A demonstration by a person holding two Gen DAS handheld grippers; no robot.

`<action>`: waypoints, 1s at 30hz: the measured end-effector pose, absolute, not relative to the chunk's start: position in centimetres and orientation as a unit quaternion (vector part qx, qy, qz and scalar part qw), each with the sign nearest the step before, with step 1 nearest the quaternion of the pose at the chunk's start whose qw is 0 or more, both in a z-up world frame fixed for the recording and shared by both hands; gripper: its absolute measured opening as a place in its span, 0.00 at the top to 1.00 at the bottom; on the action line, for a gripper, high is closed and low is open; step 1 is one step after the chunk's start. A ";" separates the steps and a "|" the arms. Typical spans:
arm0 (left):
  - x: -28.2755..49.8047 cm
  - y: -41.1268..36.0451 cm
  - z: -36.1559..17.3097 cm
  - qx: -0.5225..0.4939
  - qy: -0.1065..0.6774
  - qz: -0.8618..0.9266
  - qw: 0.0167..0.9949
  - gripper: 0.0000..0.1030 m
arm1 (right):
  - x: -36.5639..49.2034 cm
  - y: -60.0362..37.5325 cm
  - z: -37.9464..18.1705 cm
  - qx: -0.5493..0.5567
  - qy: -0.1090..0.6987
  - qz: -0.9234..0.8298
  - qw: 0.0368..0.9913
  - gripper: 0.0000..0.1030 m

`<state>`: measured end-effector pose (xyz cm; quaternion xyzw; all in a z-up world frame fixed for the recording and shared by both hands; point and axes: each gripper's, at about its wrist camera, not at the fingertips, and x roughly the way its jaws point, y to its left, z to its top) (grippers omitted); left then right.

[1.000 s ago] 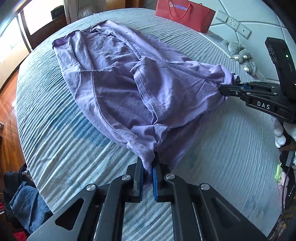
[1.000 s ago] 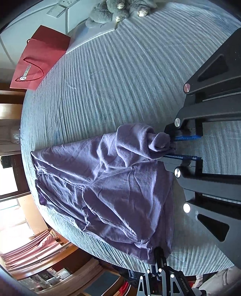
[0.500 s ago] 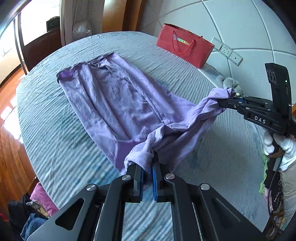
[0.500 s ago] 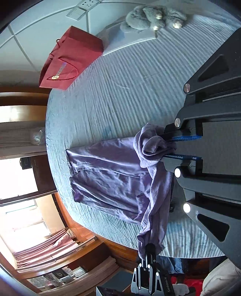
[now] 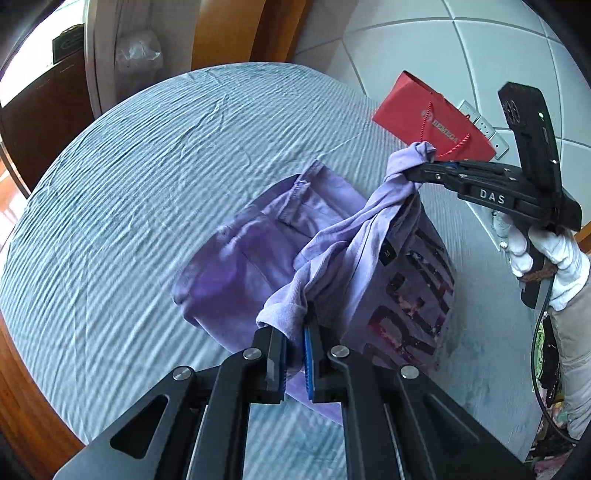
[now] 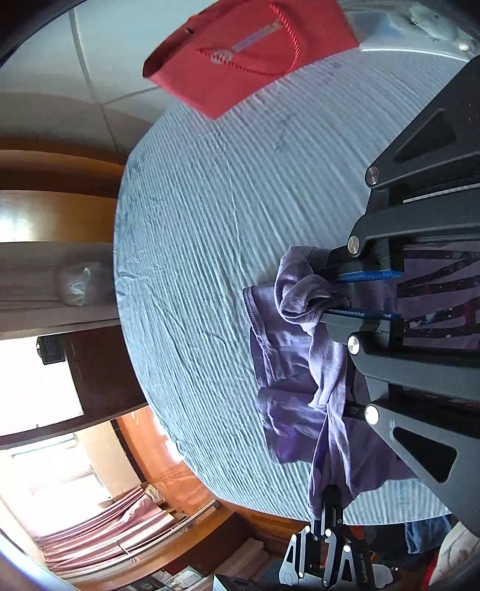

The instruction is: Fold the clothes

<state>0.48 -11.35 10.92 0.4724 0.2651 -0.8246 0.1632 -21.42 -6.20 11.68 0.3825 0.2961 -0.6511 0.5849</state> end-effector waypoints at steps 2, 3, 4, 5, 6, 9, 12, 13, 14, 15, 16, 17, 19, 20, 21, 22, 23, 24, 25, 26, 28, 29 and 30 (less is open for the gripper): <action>0.3 -13.4 9.8 0.479 0.272 -0.819 0.159 0.95 | -21.3 -9.5 10.0 0.396 0.310 -0.642 0.578 0.89; 0.3 -14.3 9.3 0.482 0.277 -0.816 0.158 0.95 | -21.3 -10.8 9.3 0.403 0.313 -0.639 0.575 0.89; 0.3 -15.0 8.9 0.484 0.284 -0.813 0.156 0.94 | -21.4 -11.9 8.7 0.410 0.315 -0.636 0.573 0.89; 0.3 -15.6 8.5 0.487 0.290 -0.809 0.152 0.94 | -21.5 -12.8 8.1 0.418 0.315 -0.633 0.570 0.89; 0.4 -16.1 8.2 0.491 0.296 -0.806 0.148 0.93 | -21.7 -13.6 7.6 0.428 0.313 -0.630 0.567 0.86; 0.7 -16.7 8.5 0.491 0.302 -0.807 0.128 0.80 | -22.4 -13.9 7.4 0.443 0.296 -0.640 0.554 0.54; 1.6 -16.4 11.0 0.474 0.270 -0.828 0.129 0.25 | -22.8 -12.4 8.7 0.446 0.269 -0.658 0.544 0.42; 2.0 -16.3 12.0 0.469 0.256 -0.834 0.136 0.23 | -22.9 -11.3 9.7 0.443 0.257 -0.666 0.542 0.42; 2.4 -16.2 12.9 0.466 0.246 -0.838 0.144 0.23 | -22.9 -10.1 10.6 0.442 0.246 -0.673 0.540 0.42; 2.6 -16.0 13.7 0.465 0.236 -0.840 0.149 0.23 | -22.6 -8.6 11.3 0.441 0.236 -0.679 0.537 0.42; 2.7 -15.7 14.3 0.467 0.225 -0.843 0.147 0.23 | -22.3 -7.0 12.0 0.442 0.228 -0.685 0.533 0.42; 2.5 -15.1 14.6 0.468 0.210 -0.847 0.139 0.23 | -21.6 -5.1 12.4 0.445 0.223 -0.690 0.526 0.42; 2.0 -13.9 14.7 0.475 0.169 -0.854 0.127 0.23 | -19.9 -1.3 12.4 0.457 0.210 -0.697 0.512 0.42; 1.5 -13.4 14.4 0.479 0.149 -0.857 0.119 0.23 | -19.1 0.6 12.3 0.465 0.202 -0.700 0.504 0.42; 1.0 -12.9 13.9 0.485 0.131 -0.858 0.111 0.23 | -18.3 2.4 11.9 0.474 0.192 -0.704 0.492 0.42; 0.5 -12.7 13.3 0.493 0.117 -0.856 0.100 0.23 | -17.4 4.1 11.5 0.486 0.179 -0.707 0.481 0.42; 0.1 -12.4 12.6 0.500 0.102 -0.855 0.089 0.23 | -16.6 5.8 10.9 0.501 0.162 -0.709 0.470 0.42; -0.3 -12.1 12.0 0.506 0.086 -0.854 0.080 0.23 | -15.8 7.1 10.3 0.514 0.146 -0.711 0.456 0.42; -0.6 -12.1 11.4 0.512 0.071 -0.853 0.070 0.24 | -15.0 8.5 9.7 0.528 0.129 -0.714 0.443 0.42; -0.9 -12.1 10.9 0.515 0.060 -0.853 0.059 0.25 | -14.2 9.7 9.1 0.540 0.111 -0.715 0.430 0.42; -1.5 -12.9 10.0 0.524 0.053 -0.849 0.031 0.25 | -12.4 11.0 8.1 0.558 0.076 -0.719 0.407 0.42; -1.7 -13.3 9.6 0.528 0.052 -0.847 0.014 0.25 | -11.7 10.8 7.8 0.563 0.067 -0.722 0.397 0.42; -1.8 -13.6 9.4 0.531 0.050 -0.846 -0.005 0.26 | -11.0 10.6 7.5 0.568 0.057 -0.724 0.387 0.42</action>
